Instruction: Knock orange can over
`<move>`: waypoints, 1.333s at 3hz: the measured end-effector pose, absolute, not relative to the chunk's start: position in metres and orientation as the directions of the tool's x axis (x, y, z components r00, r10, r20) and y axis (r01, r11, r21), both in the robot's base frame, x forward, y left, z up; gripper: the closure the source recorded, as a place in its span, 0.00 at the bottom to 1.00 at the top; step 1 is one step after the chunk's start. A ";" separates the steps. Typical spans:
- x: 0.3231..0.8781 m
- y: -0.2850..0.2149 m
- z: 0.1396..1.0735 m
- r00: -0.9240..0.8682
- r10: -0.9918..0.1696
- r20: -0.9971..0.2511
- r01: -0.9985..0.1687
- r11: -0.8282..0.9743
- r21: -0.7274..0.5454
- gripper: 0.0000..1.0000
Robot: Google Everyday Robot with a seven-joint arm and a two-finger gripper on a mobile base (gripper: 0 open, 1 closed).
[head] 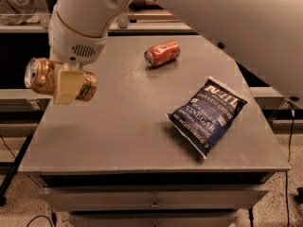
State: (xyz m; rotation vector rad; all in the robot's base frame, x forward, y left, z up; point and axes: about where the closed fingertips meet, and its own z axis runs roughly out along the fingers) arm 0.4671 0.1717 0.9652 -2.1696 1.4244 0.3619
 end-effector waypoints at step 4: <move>0.471 0.157 0.916 0.481 -0.813 -0.327 -0.874 -0.416 -0.250 1.00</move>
Offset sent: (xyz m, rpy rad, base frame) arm 0.0016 -0.0102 -0.0385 -0.0793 -0.0598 0.0712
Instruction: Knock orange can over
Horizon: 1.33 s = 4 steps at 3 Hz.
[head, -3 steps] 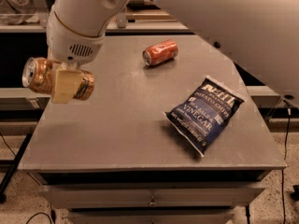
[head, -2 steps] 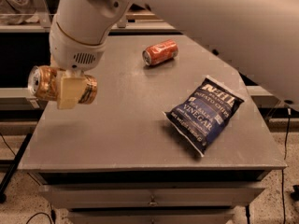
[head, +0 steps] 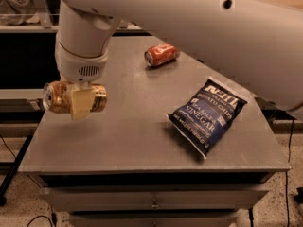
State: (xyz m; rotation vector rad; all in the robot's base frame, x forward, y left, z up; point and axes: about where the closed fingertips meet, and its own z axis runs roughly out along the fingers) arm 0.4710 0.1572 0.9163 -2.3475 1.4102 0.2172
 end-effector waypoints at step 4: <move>0.488 0.135 0.879 0.470 -0.880 -0.070 -0.873 -0.452 -0.183 1.00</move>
Offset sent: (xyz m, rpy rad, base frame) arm 0.0305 -0.0302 -0.0154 -0.2714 -0.1007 -0.0777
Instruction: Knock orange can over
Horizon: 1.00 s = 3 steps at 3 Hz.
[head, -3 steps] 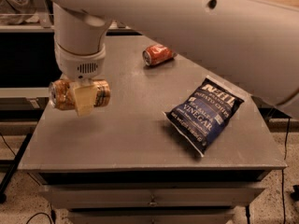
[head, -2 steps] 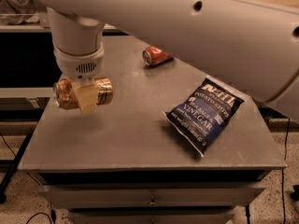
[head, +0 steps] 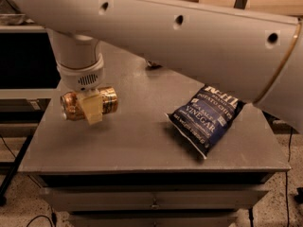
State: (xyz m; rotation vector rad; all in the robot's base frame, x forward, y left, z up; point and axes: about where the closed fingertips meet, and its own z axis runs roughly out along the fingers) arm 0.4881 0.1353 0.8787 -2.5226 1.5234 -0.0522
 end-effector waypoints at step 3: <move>0.483 0.157 0.858 0.571 -0.820 0.038 -0.812 -0.571 -0.119 1.00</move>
Offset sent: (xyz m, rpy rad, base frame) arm -0.0048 0.0243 -0.0231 -0.1533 -0.0052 0.1381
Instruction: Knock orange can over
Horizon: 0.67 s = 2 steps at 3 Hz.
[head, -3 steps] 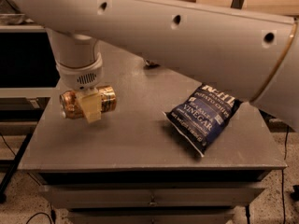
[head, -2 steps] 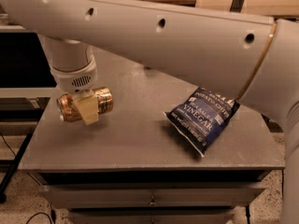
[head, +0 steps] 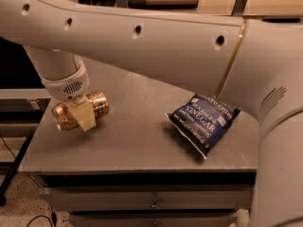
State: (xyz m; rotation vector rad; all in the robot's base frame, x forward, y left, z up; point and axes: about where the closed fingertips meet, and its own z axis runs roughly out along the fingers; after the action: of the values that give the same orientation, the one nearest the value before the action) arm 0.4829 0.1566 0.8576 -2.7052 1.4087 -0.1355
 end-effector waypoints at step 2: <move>0.478 0.165 0.850 0.605 -0.795 0.039 -0.791 -0.606 -0.086 0.84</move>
Offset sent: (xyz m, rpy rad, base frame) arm -0.0098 0.0121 -0.0122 -0.0385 0.0592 0.0650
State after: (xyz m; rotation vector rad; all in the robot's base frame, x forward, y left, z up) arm 0.4778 0.1650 0.8504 -2.7608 1.3653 -0.1132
